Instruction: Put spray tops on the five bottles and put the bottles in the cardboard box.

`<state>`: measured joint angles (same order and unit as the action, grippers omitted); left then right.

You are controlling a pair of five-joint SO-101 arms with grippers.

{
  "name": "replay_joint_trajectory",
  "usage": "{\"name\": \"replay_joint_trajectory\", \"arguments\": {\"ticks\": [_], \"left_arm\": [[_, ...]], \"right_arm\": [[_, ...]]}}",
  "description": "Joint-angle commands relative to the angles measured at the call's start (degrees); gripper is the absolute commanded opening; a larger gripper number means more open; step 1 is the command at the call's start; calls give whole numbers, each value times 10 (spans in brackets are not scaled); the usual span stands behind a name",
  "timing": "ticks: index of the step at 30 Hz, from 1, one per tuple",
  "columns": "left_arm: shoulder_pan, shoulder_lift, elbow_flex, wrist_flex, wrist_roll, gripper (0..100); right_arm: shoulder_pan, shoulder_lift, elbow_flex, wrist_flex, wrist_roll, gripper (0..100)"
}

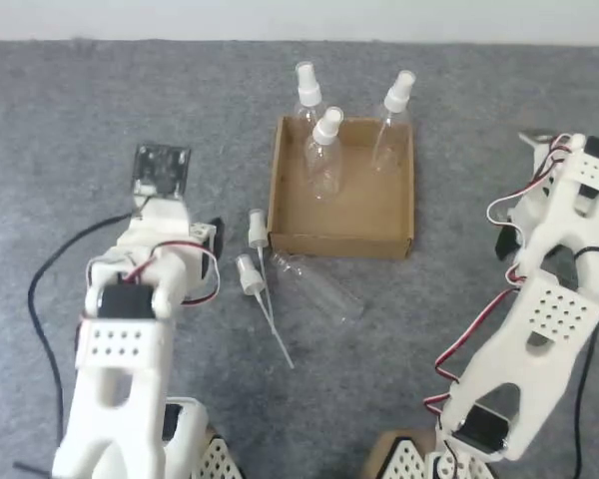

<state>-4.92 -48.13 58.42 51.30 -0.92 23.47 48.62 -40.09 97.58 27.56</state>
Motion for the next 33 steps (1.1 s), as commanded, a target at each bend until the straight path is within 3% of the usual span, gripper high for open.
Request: {"name": "replay_joint_trajectory", "arguments": {"ticks": [1,9,22,33], "left_arm": [[1,135,-105,73,0,166],[22,286,-177,77,-8,169],[83,480,-243,58,52,170],[76,488,-261,138,30,171]], "right_arm": [[4,-3,-15,0,-79,6],[36,-27,-14,3,-83,6],[-5,-92,-13,41,-104,6],[-6,-165,45,50,-91,6]]}}
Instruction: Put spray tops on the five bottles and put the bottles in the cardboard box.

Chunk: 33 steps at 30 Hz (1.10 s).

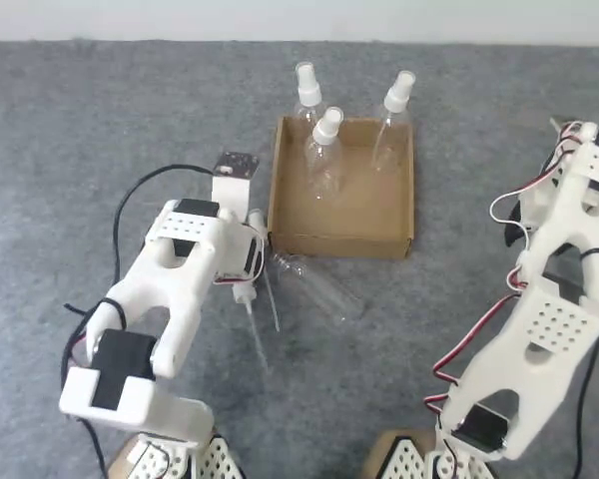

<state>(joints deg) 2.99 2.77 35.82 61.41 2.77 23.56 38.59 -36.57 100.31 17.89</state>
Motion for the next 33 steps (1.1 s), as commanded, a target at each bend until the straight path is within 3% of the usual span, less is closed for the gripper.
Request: {"name": "replay_joint_trajectory", "arguments": {"ticks": [1,9,15,23,28,33], "left_arm": [[-3,-26,-35,45,-6,171],[-3,-56,0,52,-10,223],[-3,-58,54,-17,-10,141],[-27,-69,39,-24,-36,47],[-84,-147,-2,-5,-37,10],[-88,-281,-20,38,-25,11]], "right_arm": [[-7,-74,20,22,6,7],[-1,-158,158,-36,7,7],[-4,-247,338,-166,8,7],[-3,-346,539,-340,29,9],[-4,-372,612,-418,69,10],[-6,-374,640,-429,121,11]]}}
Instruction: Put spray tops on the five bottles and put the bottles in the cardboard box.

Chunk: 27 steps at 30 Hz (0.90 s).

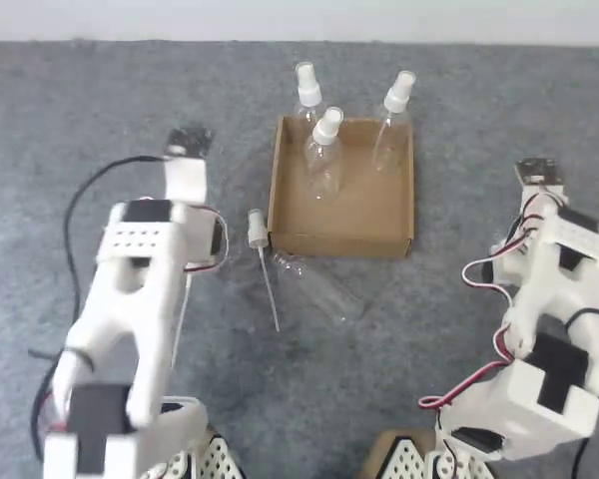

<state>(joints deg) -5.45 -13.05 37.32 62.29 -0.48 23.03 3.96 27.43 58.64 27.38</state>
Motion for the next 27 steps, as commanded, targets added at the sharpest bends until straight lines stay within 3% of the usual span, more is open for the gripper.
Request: {"name": "replay_joint_trajectory", "arguments": {"ticks": [1,3,8,12,15,19,27], "left_arm": [[-3,-153,-33,34,20,12],[4,-207,-29,48,34,12],[36,-315,35,55,37,12],[33,-353,87,9,37,13],[25,-357,109,-14,40,13],[24,-357,123,-17,40,13],[23,-357,123,-17,40,13]], "right_arm": [[0,-29,0,-13,27,11],[0,-30,1,-11,27,32],[0,-34,-4,-13,27,217],[-15,-33,-39,-10,28,296],[-35,-34,-52,-7,33,303],[-57,-27,-101,35,117,303],[-62,-24,-114,45,186,269]]}}
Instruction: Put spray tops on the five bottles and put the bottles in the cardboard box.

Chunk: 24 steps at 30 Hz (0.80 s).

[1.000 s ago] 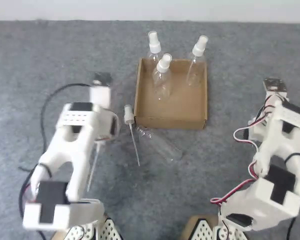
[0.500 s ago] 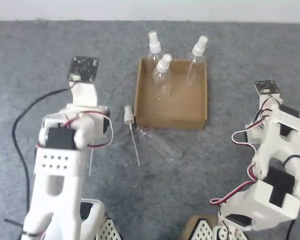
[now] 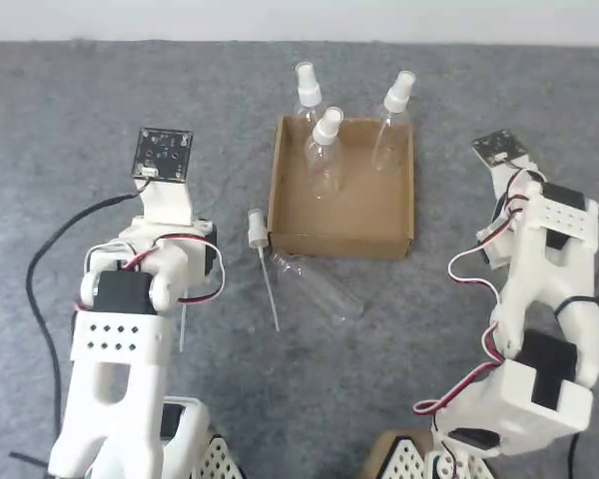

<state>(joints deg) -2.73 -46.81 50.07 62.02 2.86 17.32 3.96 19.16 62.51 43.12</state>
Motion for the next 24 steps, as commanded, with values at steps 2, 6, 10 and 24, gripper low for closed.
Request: {"name": "replay_joint_trajectory", "arguments": {"ticks": [2,6,10,24], "left_arm": [[-4,-19,-5,-14,6,13],[-4,-19,-5,-14,6,13],[-4,-19,-4,-14,6,13],[-4,-19,-5,-14,6,13]], "right_arm": [[-2,-16,-34,7,31,215],[-3,25,-35,7,32,201],[5,53,-55,8,30,226],[39,46,-57,7,84,3]]}}
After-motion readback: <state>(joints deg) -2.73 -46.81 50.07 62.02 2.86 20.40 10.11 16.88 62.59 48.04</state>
